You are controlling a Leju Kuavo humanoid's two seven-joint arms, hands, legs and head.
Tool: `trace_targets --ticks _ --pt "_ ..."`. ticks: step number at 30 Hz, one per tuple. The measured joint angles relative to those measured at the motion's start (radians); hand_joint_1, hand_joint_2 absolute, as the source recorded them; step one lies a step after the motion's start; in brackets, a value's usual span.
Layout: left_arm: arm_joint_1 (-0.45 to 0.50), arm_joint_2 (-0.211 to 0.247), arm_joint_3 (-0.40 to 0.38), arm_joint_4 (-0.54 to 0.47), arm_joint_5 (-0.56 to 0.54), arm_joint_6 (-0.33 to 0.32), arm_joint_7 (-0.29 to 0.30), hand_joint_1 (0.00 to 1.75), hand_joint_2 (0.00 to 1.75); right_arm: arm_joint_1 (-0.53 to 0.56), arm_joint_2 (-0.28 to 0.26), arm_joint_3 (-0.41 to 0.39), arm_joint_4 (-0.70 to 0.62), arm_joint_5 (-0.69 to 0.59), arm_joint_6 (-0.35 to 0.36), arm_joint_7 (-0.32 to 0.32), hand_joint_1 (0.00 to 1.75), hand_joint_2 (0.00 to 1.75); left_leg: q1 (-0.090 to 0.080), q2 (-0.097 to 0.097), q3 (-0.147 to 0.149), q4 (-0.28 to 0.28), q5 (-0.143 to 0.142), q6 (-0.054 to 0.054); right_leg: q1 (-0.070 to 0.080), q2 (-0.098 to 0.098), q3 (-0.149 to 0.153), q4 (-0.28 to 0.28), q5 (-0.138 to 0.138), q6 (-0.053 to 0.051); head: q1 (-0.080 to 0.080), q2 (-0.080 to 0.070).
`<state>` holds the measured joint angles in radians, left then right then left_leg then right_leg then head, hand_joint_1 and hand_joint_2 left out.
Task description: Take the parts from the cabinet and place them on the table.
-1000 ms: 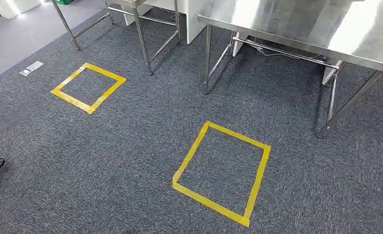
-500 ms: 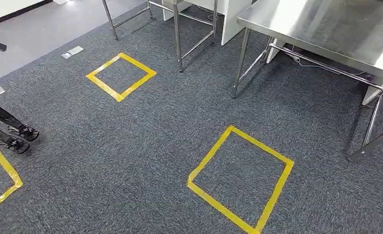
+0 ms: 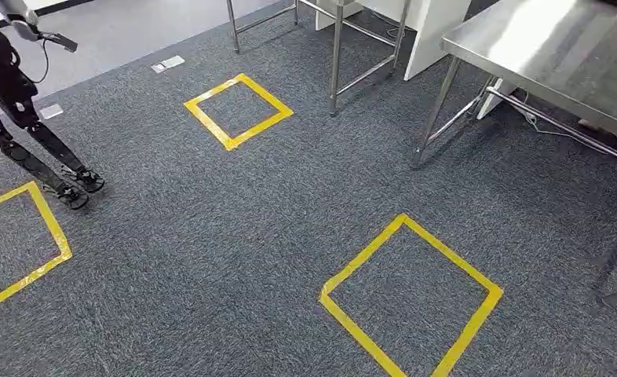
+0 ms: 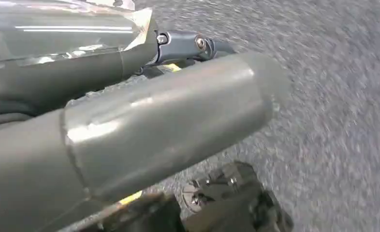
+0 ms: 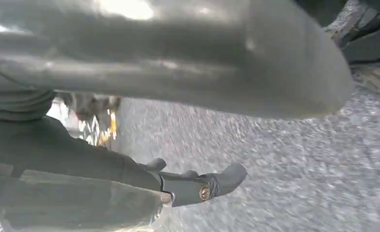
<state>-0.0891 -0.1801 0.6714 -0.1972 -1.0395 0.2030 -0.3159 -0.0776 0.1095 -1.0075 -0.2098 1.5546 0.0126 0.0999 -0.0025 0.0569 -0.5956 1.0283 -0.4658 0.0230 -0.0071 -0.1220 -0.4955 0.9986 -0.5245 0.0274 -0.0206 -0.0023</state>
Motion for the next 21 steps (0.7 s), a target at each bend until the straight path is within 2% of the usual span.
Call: trace_targets --ticks 1,2,3,4,5,6,7,8,9,10,11,12,13,15,16,17,18,19,20,21 --pt "0.004 0.000 0.009 0.000 0.008 0.008 0.003 0.00 0.00 -0.002 0.004 0.009 0.000 0.006 -0.002 -0.006 0.00 0.00 -0.003 -0.013 0.001 -0.006 0.003 0.008 0.001 -0.012 0.006 -0.003 0.000 0.006 -0.003 0.000" --pt "0.009 -0.001 0.019 0.000 0.016 0.012 0.008 0.00 0.00 -0.003 0.006 0.019 0.000 0.008 -0.005 -0.010 0.00 0.00 0.009 -0.025 0.012 -0.020 0.013 0.020 -0.001 0.012 -0.001 0.007 -0.009 0.015 -0.001 0.000" --pt "0.012 0.000 0.026 0.000 0.023 0.017 0.010 0.00 0.00 -0.001 0.007 0.025 0.000 0.008 -0.005 -0.013 0.00 0.00 0.005 -0.035 0.014 -0.023 0.015 0.026 -0.004 0.070 -0.008 0.039 -0.030 0.011 0.002 0.000" --pt "0.012 0.000 0.032 0.000 0.024 0.019 0.010 0.00 0.00 0.003 0.011 0.029 0.000 0.008 -0.007 -0.013 0.00 0.00 0.005 -0.046 0.012 -0.022 0.018 0.033 -0.006 0.096 -0.038 0.102 -0.063 0.002 0.001 0.000" --pt "0.011 -0.001 0.036 0.000 0.026 0.020 0.011 0.00 0.00 0.007 0.013 0.035 0.001 0.008 -0.008 -0.013 0.00 0.00 0.003 -0.060 0.011 -0.022 0.018 0.034 -0.006 0.108 -0.078 0.181 -0.096 -0.005 0.002 0.000" --pt "0.012 -0.001 0.043 0.000 0.034 0.022 0.011 0.00 0.00 0.012 0.014 0.042 0.002 0.007 -0.008 -0.012 0.00 0.00 0.002 -0.078 0.011 -0.022 0.017 0.036 -0.006 0.112 -0.118 0.255 -0.120 -0.008 0.001 0.000" --pt "0.015 0.000 0.051 0.000 0.037 0.027 0.013 0.00 0.00 0.016 0.014 0.048 0.002 0.006 -0.009 -0.011 0.00 0.00 0.000 -0.096 0.011 -0.022 0.017 0.036 -0.003 0.115 -0.152 0.312 -0.130 -0.004 0.003 0.000" --pt "0.020 0.000 0.058 0.000 0.041 0.031 0.017 0.00 0.00 0.016 0.013 0.052 0.002 0.005 -0.009 -0.010 0.00 0.00 -0.002 -0.111 0.012 -0.021 0.017 0.036 -0.003 0.118 -0.157 0.306 -0.116 0.002 0.001 0.000" --pt "0.024 0.000 0.063 0.000 0.044 0.032 0.022 0.00 0.00 0.016 0.013 0.054 0.002 0.003 -0.010 -0.009 0.00 0.00 -0.004 -0.127 0.013 -0.021 0.017 0.036 -0.003 0.121 -0.139 0.255 -0.085 0.010 0.002 0.000" --pt "0.026 0.002 0.069 0.000 0.046 0.035 0.026 0.00 0.00 0.016 0.013 0.057 0.002 0.001 -0.011 -0.009 0.00 0.00 -0.005 -0.141 0.015 -0.020 0.017 0.036 -0.003 0.127 -0.105 0.175 -0.045 0.017 0.002 0.000" --pt "0.029 0.002 0.074 0.000 0.047 0.035 0.027 0.00 0.00 0.015 0.012 0.059 0.002 0.001 -0.012 -0.009 0.00 0.00 -0.005 -0.154 0.017 -0.020 0.017 0.035 -0.003 0.146 -0.067 0.084 -0.005 0.020 0.001 0.000" --pt "0.030 0.003 0.077 0.000 0.048 0.037 0.027 0.00 0.00 0.016 0.012 0.060 0.002 0.001 -0.013 -0.009 0.00 0.00 -0.004 -0.164 0.015 -0.020 0.018 0.033 -0.006 0.196 -0.043 0.017 0.019 0.018 0.003 0.000" --pt "0.029 0.003 0.079 0.000 0.049 0.038 0.029 0.00 0.00 0.015 0.013 0.061 0.002 0.001 -0.013 -0.010 0.00 0.00 -0.012 -0.179 0.014 -0.015 0.014 0.026 -0.002 0.192 -0.042 0.006 0.025 0.005 0.002 0.000" --pt "0.033 0.003 0.085 0.000 0.051 0.038 0.029 0.00 0.00 0.010 0.013 0.063 0.002 0.001 -0.013 -0.010 0.00 0.00 -0.008 -0.193 0.012 -0.018 0.016 0.017 0.005 0.174 -0.041 0.009 0.023 -0.008 0.002 0.000" --pt "0.037 0.003 0.087 0.000 0.051 0.038 0.029 0.00 0.00 0.009 0.013 0.064 0.002 0.000 -0.013 -0.010 0.00 0.00 -0.006 -0.201 0.008 -0.020 0.018 0.012 0.007 0.166 -0.029 0.009 0.026 -0.012 0.002 0.000" --pt "0.039 0.006 0.088 0.000 0.051 0.039 0.029 0.00 0.00 0.009 0.016 0.066 0.002 0.000 -0.013 -0.010 0.00 0.00 -0.005 -0.196 0.006 -0.011 0.015 0.009 -0.011 0.154 -0.028 0.000 0.032 -0.022 0.001 0.000" --pt "0.041 0.006 0.089 0.000 0.052 0.040 0.029 0.00 0.00 0.009 0.017 0.066 0.002 0.000 -0.014 -0.010 0.00 0.00 -0.008 -0.127 -0.005 0.015 -0.006 0.005 -0.008 0.143 -0.024 -0.002 0.035 -0.027 0.000 0.000" --pt "0.039 0.006 0.089 0.000 0.052 0.040 0.029 0.00 0.00 0.011 0.018 0.066 0.002 0.000 -0.014 -0.010 0.00 0.00 -0.006 -0.092 -0.031 0.066 -0.043 -0.002 -0.007 0.131 -0.023 -0.002 0.032 -0.031 -0.006 0.000" --pt "0.035 0.006 0.090 0.000 0.052 0.040 0.030 0.00 0.00 0.014 0.018 0.066 0.002 -0.002 -0.014 -0.010 0.00 0.00 -0.002 -0.077 -0.069 0.143 -0.085 -0.008 -0.004 0.117 -0.022 -0.002 0.031 -0.035 -0.006 0.000" --pt "0.034 0.006 0.090 0.000 0.052 0.040 0.030 0.00 0.00 0.017 0.018 0.066 0.002 -0.005 -0.014 -0.010 0.00 0.00 0.002 -0.072 -0.108 0.217 -0.117 -0.014 -0.002 0.100 -0.022 -0.002 0.029 -0.038 -0.005 0.000"
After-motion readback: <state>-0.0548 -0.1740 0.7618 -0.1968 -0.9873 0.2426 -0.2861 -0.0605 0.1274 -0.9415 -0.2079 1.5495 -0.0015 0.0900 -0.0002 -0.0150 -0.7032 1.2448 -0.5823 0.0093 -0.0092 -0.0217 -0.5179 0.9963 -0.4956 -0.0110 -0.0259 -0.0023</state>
